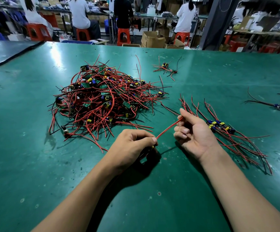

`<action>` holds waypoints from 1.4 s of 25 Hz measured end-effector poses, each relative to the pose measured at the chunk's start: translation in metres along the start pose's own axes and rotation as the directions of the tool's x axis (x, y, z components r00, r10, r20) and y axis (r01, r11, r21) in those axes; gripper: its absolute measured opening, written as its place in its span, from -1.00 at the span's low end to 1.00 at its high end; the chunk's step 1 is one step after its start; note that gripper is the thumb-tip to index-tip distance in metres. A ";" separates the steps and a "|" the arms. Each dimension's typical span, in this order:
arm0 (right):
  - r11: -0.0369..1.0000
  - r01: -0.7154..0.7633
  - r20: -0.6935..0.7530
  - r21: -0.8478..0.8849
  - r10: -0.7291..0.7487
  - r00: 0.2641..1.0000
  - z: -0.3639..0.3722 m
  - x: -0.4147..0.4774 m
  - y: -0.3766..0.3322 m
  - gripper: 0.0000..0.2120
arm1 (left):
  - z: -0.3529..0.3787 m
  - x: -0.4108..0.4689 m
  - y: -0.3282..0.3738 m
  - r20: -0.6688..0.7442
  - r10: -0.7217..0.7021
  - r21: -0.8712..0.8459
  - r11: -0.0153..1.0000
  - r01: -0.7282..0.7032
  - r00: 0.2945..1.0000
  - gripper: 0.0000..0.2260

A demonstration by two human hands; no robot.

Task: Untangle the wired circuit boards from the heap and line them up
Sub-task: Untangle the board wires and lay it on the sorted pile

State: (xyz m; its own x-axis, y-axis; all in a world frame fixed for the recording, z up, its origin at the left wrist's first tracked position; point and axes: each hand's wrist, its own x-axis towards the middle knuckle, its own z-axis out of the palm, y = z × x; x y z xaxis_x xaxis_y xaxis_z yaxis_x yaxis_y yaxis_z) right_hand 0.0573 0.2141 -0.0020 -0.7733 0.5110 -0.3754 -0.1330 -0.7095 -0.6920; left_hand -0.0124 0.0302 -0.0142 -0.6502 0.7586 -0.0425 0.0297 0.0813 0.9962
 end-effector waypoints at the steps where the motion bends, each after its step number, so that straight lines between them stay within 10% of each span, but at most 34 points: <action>1: 0.997 0.046 0.000 -0.063 -0.046 0.999 0.000 0.000 0.001 -0.72 | 0.000 0.000 0.000 -0.012 0.005 0.001 1.000 -0.005 1.000 -0.86; 17: 0.884 0.252 0.098 -0.394 -0.232 0.968 -0.001 0.001 0.013 -0.48 | -0.004 0.008 0.014 -0.132 -0.150 -0.433 0.898 0.079 0.980 -0.70; 23: 0.297 0.615 0.483 -0.731 -0.411 0.773 0.000 -0.011 0.029 -0.94 | -0.010 0.006 0.015 -0.086 -0.060 -0.587 0.809 -0.002 0.994 -0.63; 29: 0.334 0.656 0.517 -0.677 -0.420 0.746 0.008 -0.023 0.038 -0.71 | -0.005 0.006 0.013 -0.131 -0.084 -0.580 0.814 -0.007 0.988 -0.61; 35: 0.813 0.445 0.381 -0.375 -0.303 0.874 0.018 -0.021 0.033 -0.81 | -0.001 0.004 0.009 -0.161 -0.071 -0.574 0.818 -0.035 0.984 -0.61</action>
State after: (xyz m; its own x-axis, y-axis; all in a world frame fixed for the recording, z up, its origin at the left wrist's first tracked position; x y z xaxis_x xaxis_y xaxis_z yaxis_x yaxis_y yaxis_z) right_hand 0.0579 0.1709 -0.0059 -0.8712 0.4769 0.1166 -0.2203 -0.1675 -0.9609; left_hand -0.0160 0.0335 -0.0051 -0.7641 0.6372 -0.1003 -0.3888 -0.3309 0.8599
